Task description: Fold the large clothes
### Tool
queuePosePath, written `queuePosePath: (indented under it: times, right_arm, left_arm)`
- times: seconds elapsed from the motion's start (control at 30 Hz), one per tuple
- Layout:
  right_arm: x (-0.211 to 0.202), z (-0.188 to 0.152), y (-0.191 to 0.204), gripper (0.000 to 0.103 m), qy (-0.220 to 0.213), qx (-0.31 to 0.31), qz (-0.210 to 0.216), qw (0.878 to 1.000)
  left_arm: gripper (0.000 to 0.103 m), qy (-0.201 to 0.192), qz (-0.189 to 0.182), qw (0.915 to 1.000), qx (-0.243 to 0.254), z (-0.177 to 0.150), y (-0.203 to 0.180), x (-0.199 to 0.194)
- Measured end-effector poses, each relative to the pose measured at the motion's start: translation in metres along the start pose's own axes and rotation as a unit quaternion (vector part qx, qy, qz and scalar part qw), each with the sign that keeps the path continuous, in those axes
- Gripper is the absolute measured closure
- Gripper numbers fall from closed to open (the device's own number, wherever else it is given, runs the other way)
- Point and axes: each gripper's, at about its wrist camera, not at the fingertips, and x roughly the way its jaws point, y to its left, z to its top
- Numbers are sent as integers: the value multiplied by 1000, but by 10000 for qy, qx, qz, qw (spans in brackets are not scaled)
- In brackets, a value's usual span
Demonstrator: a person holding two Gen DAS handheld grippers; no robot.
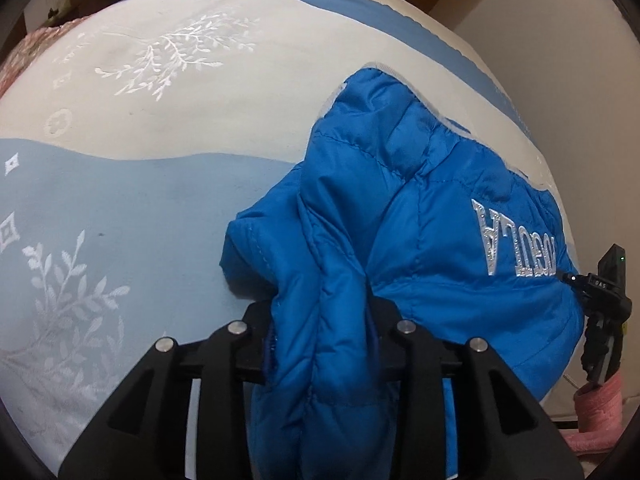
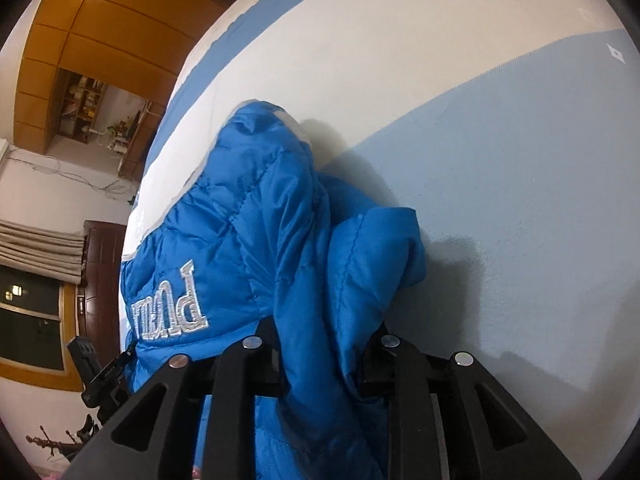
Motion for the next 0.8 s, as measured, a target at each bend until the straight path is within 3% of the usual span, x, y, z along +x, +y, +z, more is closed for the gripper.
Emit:
queuePosePath:
  times: [0.63, 0.8]
  right_arm:
    - [-2, -3, -28, 76, -33, -21, 422, 9991]
    - [-8, 1, -29, 70, 54, -45, 420, 9991]
  left_arm:
    - [63, -360, 310, 9989, -53, -25, -14, -7]
    - [55, -316, 429, 9983, -224, -25, -14, -13]
